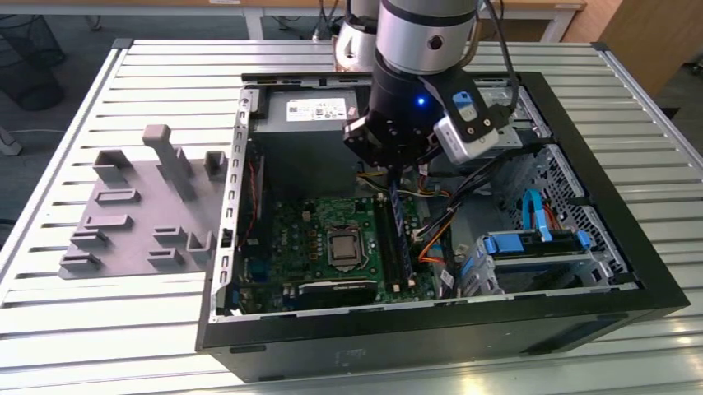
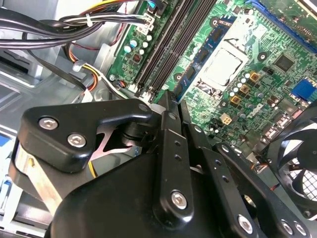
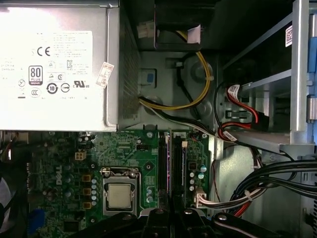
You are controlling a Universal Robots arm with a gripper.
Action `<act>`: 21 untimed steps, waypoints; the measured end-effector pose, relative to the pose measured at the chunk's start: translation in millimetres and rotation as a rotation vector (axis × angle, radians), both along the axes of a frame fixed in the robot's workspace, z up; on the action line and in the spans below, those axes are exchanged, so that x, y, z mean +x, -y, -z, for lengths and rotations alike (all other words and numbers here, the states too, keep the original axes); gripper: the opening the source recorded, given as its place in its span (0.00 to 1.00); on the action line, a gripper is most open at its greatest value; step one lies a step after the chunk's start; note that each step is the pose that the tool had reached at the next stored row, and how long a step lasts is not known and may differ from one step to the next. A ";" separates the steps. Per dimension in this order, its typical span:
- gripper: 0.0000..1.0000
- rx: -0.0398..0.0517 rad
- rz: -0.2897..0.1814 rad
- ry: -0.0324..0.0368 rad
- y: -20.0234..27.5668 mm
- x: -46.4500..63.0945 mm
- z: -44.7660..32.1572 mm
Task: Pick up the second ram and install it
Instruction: 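Insert the second ram into the second slot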
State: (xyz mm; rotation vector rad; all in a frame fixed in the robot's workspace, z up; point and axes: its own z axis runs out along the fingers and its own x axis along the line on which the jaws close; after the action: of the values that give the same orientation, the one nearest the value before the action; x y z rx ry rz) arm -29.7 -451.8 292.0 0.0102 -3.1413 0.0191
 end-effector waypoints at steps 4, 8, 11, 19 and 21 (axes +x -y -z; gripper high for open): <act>0.14 0.0001 0.000 0.0000 1.4 0.7 0.8; 0.14 0.0001 0.000 -0.0003 2.7 1.9 1.8; 0.14 0.0000 0.000 -0.0004 3.4 2.5 3.0; 0.14 0.0001 0.000 -0.0006 3.9 3.1 11.0; 0.14 0.0000 0.000 -0.0007 4.0 3.1 13.0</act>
State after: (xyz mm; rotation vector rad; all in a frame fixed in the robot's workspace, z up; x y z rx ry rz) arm -26.5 -455.7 279.0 0.0102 -3.1406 0.0190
